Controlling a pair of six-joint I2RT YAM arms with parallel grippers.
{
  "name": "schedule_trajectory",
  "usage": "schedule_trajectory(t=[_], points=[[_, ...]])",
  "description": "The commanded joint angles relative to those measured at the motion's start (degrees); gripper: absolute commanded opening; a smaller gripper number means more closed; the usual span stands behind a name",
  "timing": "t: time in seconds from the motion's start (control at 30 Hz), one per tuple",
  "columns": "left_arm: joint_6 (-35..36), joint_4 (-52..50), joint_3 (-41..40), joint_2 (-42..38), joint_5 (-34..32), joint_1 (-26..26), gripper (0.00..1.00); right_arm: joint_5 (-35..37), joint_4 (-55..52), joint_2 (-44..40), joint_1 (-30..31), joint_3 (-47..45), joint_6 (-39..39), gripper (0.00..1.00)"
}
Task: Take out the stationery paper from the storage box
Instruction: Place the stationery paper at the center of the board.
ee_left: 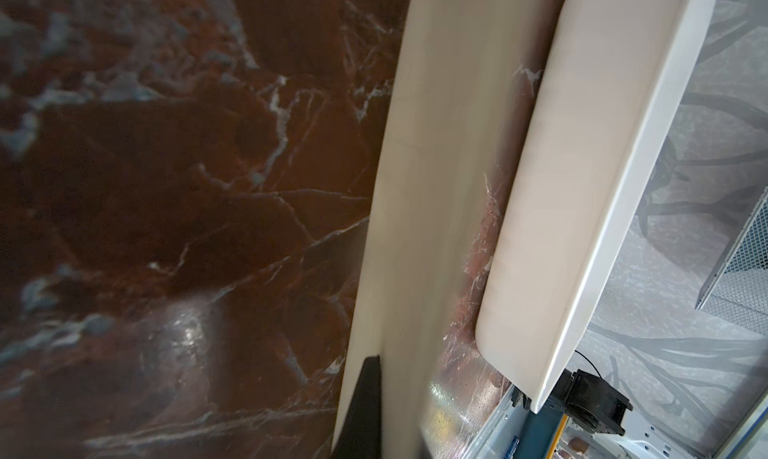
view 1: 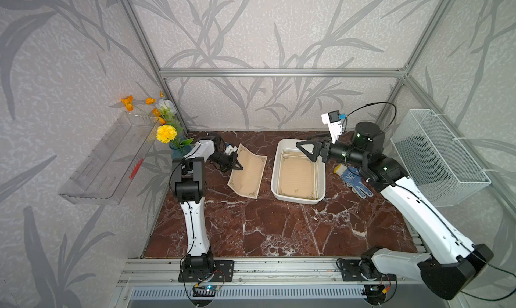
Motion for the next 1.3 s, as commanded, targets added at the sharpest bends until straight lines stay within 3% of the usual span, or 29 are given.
schedule_trajectory(t=[0.0, 0.4, 0.6, 1.27], points=[[-3.29, 2.38, -2.12, -2.03, -3.84, -0.94, 0.0, 1.18, -0.78, -1.52, 0.17, 0.23, -0.82, 0.89], [-8.68, 6.12, -6.32, -6.18, -10.59, -0.88, 0.07, 2.17, -1.68, -2.58, 0.24, -0.08, -1.35, 0.88], [-8.87, 7.12, -7.42, -7.33, -11.2, -1.01, 0.19, 2.13, -1.79, -2.8, 0.19, -0.3, -1.25, 0.88], [-5.91, 1.87, -2.36, -4.24, -19.38, -1.81, 0.2, 2.87, -2.06, -3.02, 0.2, -0.9, -0.73, 0.88]])
